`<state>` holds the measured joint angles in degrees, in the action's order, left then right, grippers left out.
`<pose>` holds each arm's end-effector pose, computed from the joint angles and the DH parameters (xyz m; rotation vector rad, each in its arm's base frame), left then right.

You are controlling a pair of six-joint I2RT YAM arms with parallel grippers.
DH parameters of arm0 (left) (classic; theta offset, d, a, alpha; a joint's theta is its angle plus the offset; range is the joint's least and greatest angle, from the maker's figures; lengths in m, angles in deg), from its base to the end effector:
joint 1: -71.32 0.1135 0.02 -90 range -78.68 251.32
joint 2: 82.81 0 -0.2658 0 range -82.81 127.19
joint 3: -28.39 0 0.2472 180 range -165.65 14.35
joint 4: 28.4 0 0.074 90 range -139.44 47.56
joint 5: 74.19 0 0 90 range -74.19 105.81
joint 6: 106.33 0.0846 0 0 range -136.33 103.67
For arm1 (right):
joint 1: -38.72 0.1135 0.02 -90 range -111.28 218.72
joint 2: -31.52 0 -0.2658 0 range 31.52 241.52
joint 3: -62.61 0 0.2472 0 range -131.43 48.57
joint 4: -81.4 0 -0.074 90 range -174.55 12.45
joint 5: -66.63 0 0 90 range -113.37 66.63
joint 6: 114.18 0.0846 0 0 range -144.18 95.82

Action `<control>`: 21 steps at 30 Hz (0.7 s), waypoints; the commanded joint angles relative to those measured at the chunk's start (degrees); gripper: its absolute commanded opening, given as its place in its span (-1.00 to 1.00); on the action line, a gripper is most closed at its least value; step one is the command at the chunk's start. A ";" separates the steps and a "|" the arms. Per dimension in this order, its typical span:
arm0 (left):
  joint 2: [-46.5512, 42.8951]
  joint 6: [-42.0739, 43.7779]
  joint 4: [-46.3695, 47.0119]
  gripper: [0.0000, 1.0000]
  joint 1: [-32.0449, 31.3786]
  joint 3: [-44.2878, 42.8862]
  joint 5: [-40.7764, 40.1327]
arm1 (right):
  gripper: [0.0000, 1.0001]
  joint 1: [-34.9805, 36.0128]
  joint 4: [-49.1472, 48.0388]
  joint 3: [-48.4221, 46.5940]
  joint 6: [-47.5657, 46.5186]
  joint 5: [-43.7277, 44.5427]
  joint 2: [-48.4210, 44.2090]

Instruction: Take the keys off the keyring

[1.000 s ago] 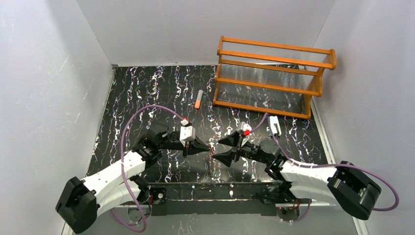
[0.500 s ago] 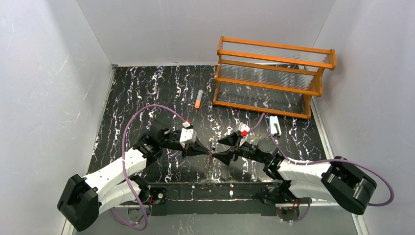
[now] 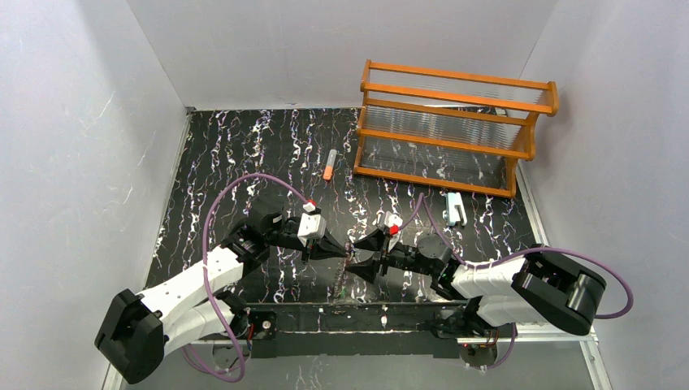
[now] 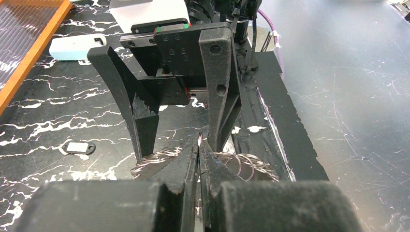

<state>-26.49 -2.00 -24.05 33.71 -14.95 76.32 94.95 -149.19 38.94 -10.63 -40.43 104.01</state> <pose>0.1355 -0.1974 0.2618 1.4237 1.0885 -1.1931 0.1226 0.2279 0.1857 -0.8372 1.4423 1.1751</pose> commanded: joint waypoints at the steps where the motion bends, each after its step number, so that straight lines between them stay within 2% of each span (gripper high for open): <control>1: -1.38 -0.25 1.64 -1.00 0.25 -2.08 1.82 | 0.52 0.75 -6.17 -1.13 -0.94 2.90 0.89; 3: -1.68 -0.23 1.73 -1.00 0.30 -1.99 1.81 | 0.36 0.81 -6.07 -0.98 -1.28 3.27 0.98; 7: -2.30 -0.30 1.65 -1.00 0.25 -1.85 1.68 | -0.17 0.81 -5.56 -0.81 -1.75 3.24 0.87; 10: -2.64 -0.24 1.48 -1.00 0.25 -1.81 1.45 | -0.47 0.81 -5.11 -0.49 -2.14 4.11 0.47; 13: -2.95 -0.14 1.13 -1.00 0.26 -1.77 1.29 | -0.66 0.81 -4.37 -0.31 -2.78 4.57 -0.07; 16: -3.20 0.22 0.73 -1.00 0.35 -1.81 1.36 | -0.95 0.81 -3.68 0.02 -3.35 5.11 -1.03; 21: -3.87 4.16 -4.47 -1.00 0.34 -2.75 -0.13 | -0.97 0.81 1.47 -0.59 -5.10 5.21 -4.40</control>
<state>-28.26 -1.48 -24.86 33.71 -14.98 76.17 95.61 -149.76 38.96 -13.21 -36.54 102.89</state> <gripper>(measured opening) 0.010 0.048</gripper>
